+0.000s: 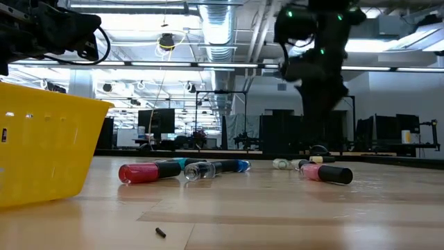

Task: Pick & Place Nail Polish
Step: Put the white nail polish into the yellow basket

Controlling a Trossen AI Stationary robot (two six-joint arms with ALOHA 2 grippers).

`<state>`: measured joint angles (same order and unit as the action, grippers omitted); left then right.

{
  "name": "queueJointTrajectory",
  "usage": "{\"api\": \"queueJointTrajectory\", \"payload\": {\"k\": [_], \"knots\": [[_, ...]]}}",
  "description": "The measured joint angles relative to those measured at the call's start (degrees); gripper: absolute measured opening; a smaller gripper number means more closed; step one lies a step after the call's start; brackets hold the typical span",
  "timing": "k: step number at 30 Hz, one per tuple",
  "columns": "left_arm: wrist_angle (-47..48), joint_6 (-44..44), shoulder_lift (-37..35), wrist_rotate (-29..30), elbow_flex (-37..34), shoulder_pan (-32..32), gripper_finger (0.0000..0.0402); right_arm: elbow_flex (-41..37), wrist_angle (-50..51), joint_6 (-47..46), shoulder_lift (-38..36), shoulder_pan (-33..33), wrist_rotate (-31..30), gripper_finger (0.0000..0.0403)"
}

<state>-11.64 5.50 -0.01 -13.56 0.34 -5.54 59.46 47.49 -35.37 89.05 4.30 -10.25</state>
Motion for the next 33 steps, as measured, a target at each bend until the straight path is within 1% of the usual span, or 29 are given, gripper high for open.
{"api": "queueJointTrajectory", "payload": {"k": [3,6,10,15,21,23,26,33], "knots": [[0.0,0.0,0.0,0.0,0.0,0.0,0.0001,-3.0,-3.7,-6.8,1.7,-2.1,-0.2,0.0231],[0.0,0.0,0.0,0.0,0.0,0.0,0.0001,-3.3,-6.3,-10.8,4.9,-4.6,-1.1,0.0267],[0.0,0.0,0.0,0.0,0.0,0.0,0.0001,-3.3,-10.3,-12.8,7.9,-7.6,-2.3,0.0275],[-0.1,0.0,0.0,0.0,0.0,0.0,0.0001,-3.3,-11.2,-16.9,11.2,-10.1,-2.4,0.0274],[-0.2,0.0,0.0,0.0,0.0,0.0,0.0001,-3.0,-12.7,-18.7,14.5,-11.7,-3.1,0.0273],[-0.2,0.0,0.0,0.0,0.0,0.0,0.0001,-3.0,-12.7,-18.7,14.8,-12.0,-3.0,0.0265],[-0.4,0.0,0.0,0.0,0.0,0.0,0.0001,-3.0,-13.0,-18.9,14.9,-12.5,-3.0,0.0232],[-0.5,0.0,0.0,0.0,0.0,0.0,0.0001,-3.0,-13.6,-18.8,15.0,-13.6,-2.8,0.0096]]}}
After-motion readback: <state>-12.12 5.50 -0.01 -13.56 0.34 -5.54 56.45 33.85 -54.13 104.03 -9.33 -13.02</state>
